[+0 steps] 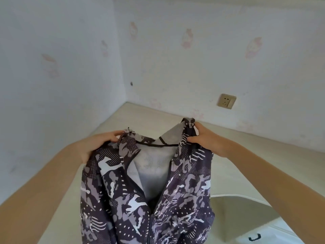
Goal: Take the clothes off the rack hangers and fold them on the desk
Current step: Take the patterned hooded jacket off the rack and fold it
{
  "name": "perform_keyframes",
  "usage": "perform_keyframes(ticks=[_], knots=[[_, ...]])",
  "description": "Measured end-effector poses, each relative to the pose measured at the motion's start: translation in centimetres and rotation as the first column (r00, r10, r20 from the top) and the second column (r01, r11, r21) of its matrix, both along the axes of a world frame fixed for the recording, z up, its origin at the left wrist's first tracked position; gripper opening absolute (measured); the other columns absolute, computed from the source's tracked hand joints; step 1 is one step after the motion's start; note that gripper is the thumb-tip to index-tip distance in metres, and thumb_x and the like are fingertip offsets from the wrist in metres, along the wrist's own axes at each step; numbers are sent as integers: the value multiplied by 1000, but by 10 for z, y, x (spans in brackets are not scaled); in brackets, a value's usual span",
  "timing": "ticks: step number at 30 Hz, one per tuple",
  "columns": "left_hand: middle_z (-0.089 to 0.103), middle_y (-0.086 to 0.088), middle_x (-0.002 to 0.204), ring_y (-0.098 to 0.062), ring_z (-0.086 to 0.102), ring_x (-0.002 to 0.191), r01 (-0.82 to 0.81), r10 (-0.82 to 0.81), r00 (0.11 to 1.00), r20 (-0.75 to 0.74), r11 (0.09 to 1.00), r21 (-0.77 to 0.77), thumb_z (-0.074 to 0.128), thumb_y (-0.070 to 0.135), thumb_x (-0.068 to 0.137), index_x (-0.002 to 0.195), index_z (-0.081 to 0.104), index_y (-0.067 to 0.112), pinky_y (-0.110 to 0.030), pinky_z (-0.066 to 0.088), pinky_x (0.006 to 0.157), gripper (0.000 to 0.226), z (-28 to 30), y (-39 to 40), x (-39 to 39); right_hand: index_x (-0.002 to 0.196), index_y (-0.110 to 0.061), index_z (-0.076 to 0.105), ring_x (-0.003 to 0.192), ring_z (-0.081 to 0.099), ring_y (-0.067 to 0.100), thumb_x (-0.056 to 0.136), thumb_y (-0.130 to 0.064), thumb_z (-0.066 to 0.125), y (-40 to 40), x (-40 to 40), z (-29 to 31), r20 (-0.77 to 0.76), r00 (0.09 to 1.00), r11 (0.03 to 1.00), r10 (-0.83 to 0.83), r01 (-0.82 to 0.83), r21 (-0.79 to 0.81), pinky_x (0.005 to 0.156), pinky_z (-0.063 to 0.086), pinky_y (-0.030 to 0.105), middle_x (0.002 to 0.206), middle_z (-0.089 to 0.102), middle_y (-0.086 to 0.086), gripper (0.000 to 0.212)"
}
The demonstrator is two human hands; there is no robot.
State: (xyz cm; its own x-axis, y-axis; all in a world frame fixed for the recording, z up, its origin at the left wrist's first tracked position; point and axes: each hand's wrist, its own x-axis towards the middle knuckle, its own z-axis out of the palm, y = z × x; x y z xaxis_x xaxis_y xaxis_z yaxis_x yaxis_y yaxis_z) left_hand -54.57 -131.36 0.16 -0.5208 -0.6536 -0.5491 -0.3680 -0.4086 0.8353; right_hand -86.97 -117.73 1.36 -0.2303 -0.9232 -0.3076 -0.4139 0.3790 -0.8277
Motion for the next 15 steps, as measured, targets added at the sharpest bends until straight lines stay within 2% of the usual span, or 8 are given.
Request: perform_keyframes(ticks=[1,2,3,5,7,9,12,15], knots=[[69,-13,118,-36,66,105,30,-30,998,-61,1000,2,89,29,50,118,64,38,-43,51,90,72,-3,-12,-2,148,-38,19,112,59,24,94,-20,59,-14,-3,-2,-7,999,999,35,-35,-23,98,50,46,135,50,-4,70],[69,-11,119,-37,65,108,51,-51,993,-104,999,-9,92,26,46,122,60,42,-45,51,90,85,-3,-17,-3,150,-40,11,116,56,21,95,-18,58,-18,-3,-3,-15,998,997,60,-61,-44,102,46,43,136,44,-9,76],[69,-12,119,-38,65,108,35,-38,989,-142,999,-26,89,18,52,126,55,46,-46,51,89,86,-7,-30,-6,151,-41,4,119,51,16,96,-16,56,-34,-6,-5,-30,996,994,90,-91,-57,104,43,39,135,39,-12,80],[69,-17,114,-40,65,105,-40,24,986,-166,995,-94,72,-2,73,130,48,51,-47,52,86,82,-12,-50,-14,151,-40,-3,118,42,10,96,-12,54,-60,-11,-9,-79,990,989,119,-126,-79,103,38,31,137,35,-11,84],[69,-22,109,-40,66,102,-89,71,988,-135,987,-134,57,-13,82,131,48,51,-47,53,83,80,-21,-76,-24,152,-40,-4,117,42,10,95,-10,56,-91,-18,-18,-92,988,989,124,-130,-68,99,38,30,147,32,-8,87],[69,-21,109,-38,65,103,-110,101,992,-76,986,-129,56,-16,82,128,55,46,-50,53,87,77,-37,-99,-34,152,-40,-2,113,50,15,94,-9,57,-122,-25,-28,-97,986,990,138,-140,-13,98,43,33,149,36,-3,89],[70,-15,113,-36,63,107,-170,177,983,49,978,-123,58,-19,77,113,67,40,-51,47,99,70,-70,-137,-49,152,-40,-4,111,55,22,93,-8,57,-167,-33,-48,-132,975,983,178,-170,72,99,47,43,145,41,3,90],[67,-3,122,-27,59,116,-215,233,969,85,959,-186,56,-22,75,113,65,35,-45,43,104,70,-99,-180,-68,152,-37,-10,116,53,25,94,-5,54,-221,-41,-71,-174,960,975,219,-210,72,100,45,41,149,36,6,91]])
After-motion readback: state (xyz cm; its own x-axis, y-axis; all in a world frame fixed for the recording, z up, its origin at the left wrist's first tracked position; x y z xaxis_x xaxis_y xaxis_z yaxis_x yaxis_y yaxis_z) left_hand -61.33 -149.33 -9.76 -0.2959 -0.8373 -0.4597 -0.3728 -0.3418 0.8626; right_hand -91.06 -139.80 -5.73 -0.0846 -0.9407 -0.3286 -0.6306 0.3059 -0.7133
